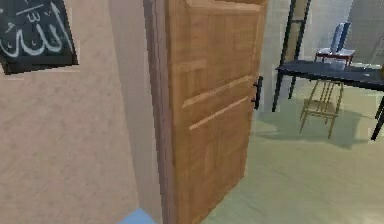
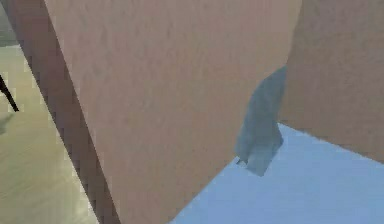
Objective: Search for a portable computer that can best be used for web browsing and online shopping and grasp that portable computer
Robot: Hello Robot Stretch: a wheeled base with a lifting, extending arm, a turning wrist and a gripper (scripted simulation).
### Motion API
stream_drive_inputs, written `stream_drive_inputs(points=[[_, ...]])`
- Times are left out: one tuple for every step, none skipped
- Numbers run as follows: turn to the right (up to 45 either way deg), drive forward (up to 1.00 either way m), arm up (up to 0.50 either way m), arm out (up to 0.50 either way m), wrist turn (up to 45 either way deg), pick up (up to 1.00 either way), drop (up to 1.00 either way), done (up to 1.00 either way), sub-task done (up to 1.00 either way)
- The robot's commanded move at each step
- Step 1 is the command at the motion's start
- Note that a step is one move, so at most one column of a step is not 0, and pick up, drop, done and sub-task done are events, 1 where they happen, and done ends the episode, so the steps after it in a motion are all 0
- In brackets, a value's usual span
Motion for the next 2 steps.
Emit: stream_drive_inputs(points=[[27.0, 0.00, 0.00, 0.00, 0.0, 0.00, 0.00, 0.00, 0.00], [0.0, 0.90, 0.00, 0.00, 0.0, 0.00, 0.00, 0.00, 0.00]])
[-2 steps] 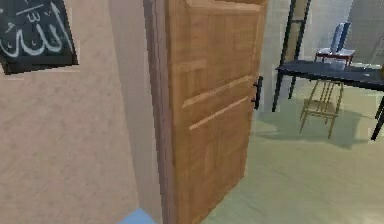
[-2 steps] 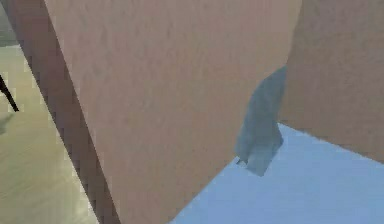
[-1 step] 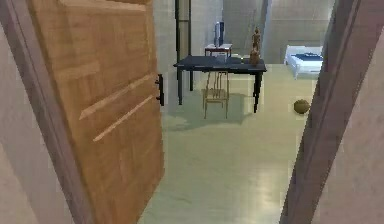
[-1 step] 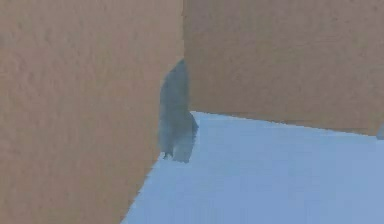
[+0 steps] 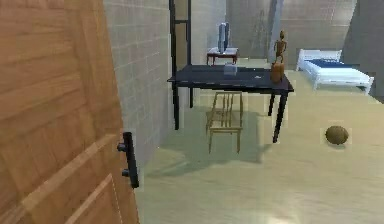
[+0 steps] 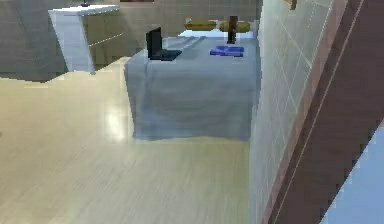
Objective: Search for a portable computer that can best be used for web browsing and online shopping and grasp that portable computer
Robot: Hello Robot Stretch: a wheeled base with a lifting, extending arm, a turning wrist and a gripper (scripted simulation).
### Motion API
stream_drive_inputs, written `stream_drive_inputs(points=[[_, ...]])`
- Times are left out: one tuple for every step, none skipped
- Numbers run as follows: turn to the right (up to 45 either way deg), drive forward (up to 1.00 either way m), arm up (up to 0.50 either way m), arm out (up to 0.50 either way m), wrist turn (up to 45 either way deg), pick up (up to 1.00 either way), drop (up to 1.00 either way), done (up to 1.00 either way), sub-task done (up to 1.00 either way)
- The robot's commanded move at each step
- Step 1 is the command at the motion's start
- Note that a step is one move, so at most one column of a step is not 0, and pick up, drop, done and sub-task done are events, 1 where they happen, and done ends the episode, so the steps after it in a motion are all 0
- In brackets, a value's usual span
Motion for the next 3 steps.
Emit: stream_drive_inputs(points=[[45.0, 0.00, 0.00, 0.00, 0.0, 0.00, 0.00, 0.00, 0.00], [21.0, 0.00, 0.00, 0.00, 0.0, 0.00, 0.00, 0.00, 0.00], [0.0, 0.35, 0.00, 0.00, 0.0, 0.00, 0.00, 0.00, 0.00]])
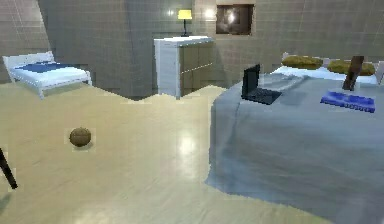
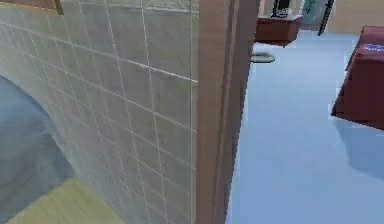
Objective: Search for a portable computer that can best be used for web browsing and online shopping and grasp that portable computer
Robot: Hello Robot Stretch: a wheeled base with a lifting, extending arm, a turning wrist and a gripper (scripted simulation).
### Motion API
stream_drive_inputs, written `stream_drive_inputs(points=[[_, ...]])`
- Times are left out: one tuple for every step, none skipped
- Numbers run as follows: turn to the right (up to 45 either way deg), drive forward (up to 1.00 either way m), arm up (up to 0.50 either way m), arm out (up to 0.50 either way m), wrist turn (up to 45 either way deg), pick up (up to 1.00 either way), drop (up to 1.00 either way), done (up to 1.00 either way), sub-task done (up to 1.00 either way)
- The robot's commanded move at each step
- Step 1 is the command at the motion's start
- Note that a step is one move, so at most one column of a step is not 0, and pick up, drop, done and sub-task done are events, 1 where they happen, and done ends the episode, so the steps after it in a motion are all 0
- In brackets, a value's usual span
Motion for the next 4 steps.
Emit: stream_drive_inputs(points=[[36.0, 0.00, 0.00, 0.00, 0.0, 0.00, 0.00, 0.00, 0.00], [0.0, 1.00, 0.00, 0.00, 0.0, 0.00, 0.00, 0.00, 0.00], [9.0, 0.00, 0.00, 0.00, 0.0, 0.00, 0.00, 0.00, 0.00], [0.0, 0.10, 0.00, 0.00, 0.0, 0.00, 0.00, 0.00, 0.00]])
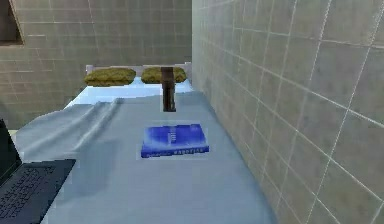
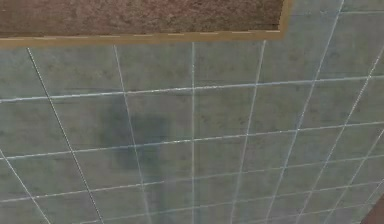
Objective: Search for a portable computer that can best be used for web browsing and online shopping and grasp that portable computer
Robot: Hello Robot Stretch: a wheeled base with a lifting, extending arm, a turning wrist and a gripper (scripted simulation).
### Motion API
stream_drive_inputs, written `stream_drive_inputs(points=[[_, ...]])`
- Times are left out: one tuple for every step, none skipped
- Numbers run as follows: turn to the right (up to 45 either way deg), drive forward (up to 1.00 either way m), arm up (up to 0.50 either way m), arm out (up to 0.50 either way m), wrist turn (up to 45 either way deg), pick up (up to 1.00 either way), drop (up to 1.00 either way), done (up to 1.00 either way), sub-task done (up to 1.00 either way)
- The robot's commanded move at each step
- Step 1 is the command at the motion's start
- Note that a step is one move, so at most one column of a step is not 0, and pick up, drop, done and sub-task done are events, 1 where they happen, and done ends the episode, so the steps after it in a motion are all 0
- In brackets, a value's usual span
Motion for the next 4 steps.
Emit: stream_drive_inputs(points=[[-45.0, 0.00, 0.00, 0.00, 0.0, 0.00, 0.00, 0.00, 0.00], [-45.0, 0.00, 0.00, 0.00, 0.0, 0.00, 0.00, 0.00, 0.00], [-39.0, 0.00, 0.00, 0.00, 0.0, 0.00, 0.00, 0.00, 0.00], [0.0, 0.00, 0.50, 0.00, 0.0, 0.00, 0.00, 0.00, 0.00]])
